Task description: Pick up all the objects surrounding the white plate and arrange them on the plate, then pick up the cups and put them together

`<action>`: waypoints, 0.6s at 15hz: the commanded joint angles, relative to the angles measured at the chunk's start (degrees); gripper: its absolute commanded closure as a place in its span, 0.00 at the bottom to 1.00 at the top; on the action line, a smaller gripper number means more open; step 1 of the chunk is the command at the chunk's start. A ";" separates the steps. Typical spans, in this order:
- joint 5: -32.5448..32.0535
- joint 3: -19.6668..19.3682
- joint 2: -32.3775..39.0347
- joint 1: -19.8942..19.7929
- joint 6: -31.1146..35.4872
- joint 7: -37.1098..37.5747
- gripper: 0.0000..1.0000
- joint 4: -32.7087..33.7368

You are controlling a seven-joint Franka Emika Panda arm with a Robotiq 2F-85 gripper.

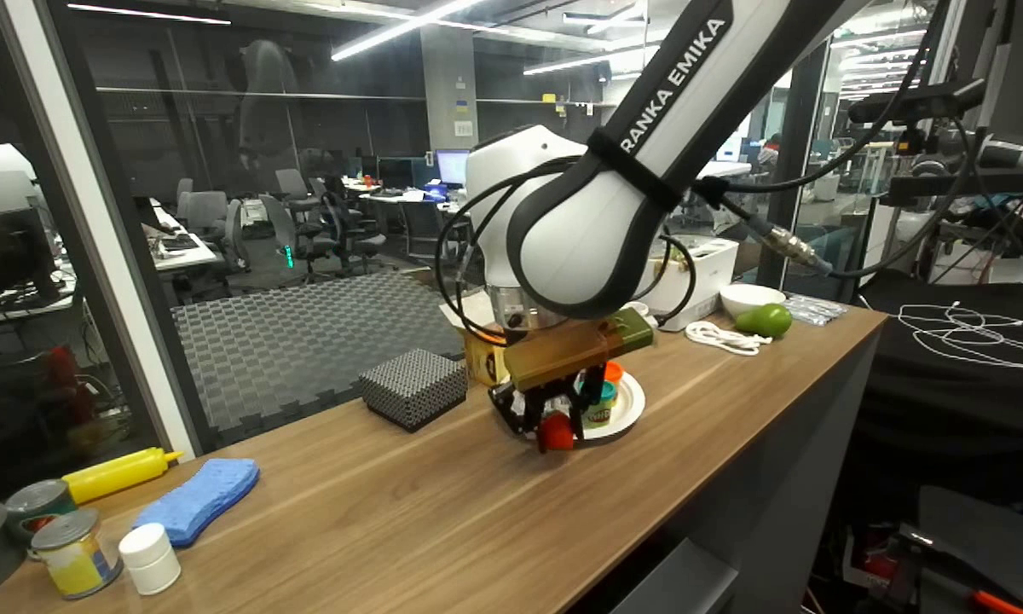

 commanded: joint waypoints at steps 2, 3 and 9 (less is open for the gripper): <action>-2.09 -2.37 -3.61 -0.26 1.85 9.89 0.77 -2.57; -2.36 -2.51 -3.54 -0.53 1.62 10.93 0.77 -2.14; -3.25 -2.20 -2.76 -1.53 0.88 14.45 0.27 -0.06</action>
